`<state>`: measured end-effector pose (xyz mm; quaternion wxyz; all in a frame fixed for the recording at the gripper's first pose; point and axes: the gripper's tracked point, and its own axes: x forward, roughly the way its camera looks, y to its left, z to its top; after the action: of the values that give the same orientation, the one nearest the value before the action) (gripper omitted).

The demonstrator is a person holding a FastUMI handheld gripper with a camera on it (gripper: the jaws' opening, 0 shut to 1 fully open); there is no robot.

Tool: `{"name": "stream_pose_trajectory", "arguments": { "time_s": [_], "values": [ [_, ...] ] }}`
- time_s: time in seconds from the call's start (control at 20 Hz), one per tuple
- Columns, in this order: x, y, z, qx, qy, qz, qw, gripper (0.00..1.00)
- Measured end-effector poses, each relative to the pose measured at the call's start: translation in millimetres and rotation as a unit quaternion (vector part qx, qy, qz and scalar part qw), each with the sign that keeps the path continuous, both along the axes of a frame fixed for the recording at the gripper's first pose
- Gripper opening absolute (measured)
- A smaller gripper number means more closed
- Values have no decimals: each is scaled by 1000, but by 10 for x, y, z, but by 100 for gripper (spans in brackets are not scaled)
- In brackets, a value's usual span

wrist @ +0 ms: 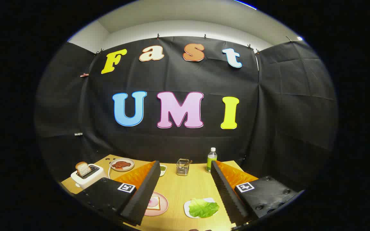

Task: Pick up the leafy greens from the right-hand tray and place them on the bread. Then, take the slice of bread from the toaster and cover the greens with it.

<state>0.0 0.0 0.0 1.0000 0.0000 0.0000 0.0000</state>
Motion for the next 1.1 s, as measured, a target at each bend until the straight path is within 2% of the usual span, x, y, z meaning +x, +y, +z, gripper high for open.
{"name": "stream_pose_trajectory", "arguments": {
  "time_s": [0.65,0.8,1.1],
  "values": [
    [5,-4,-262,-3,48,13,999,98],
    [4,5,-320,14,63,19,998,98],
    [119,-105,-524,10,79,10,997,98]
  ]
}}
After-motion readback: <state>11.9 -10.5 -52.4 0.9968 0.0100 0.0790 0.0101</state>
